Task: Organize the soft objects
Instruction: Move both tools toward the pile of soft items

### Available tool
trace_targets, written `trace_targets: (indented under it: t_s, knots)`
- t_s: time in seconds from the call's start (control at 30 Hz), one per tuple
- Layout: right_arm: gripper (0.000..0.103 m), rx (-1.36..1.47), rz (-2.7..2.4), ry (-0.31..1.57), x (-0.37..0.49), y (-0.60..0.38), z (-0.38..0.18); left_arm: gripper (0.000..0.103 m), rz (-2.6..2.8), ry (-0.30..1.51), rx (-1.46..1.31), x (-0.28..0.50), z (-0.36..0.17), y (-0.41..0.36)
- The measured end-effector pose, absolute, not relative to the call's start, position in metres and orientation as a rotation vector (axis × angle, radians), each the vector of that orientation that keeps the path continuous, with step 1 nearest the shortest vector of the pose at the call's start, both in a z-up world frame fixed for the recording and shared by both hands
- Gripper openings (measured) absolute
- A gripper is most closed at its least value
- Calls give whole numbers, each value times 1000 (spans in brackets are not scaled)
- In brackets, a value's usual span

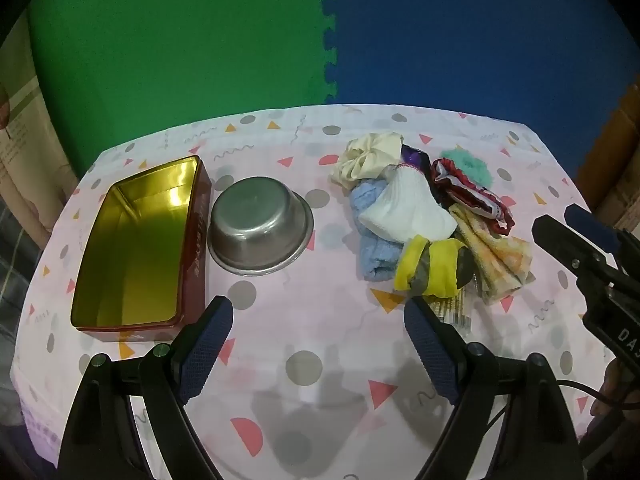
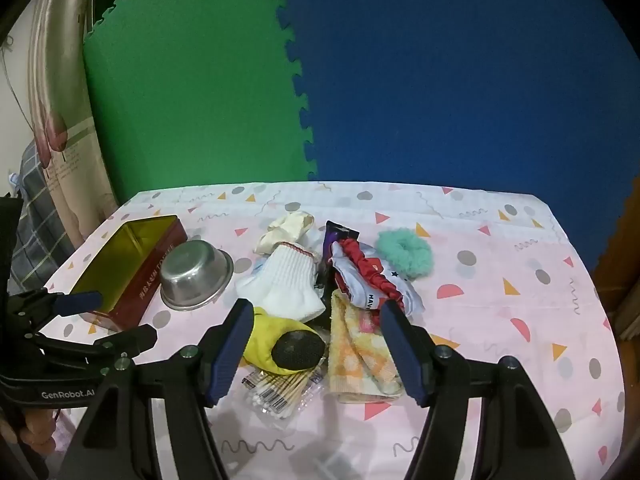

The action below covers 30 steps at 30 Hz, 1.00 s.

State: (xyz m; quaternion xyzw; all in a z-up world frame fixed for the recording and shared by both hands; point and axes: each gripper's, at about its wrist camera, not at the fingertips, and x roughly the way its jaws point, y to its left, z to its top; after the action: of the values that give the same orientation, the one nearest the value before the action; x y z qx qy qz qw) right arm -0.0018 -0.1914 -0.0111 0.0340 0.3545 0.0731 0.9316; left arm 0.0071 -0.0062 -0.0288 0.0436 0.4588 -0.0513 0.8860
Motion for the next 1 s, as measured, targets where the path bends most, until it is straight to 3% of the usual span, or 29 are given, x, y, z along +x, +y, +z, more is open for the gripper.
trace_targets:
  t_s: [1.0]
  knots:
    - [67, -18, 121, 799, 32, -216, -41, 85, -137, 980, 107, 13, -49, -11]
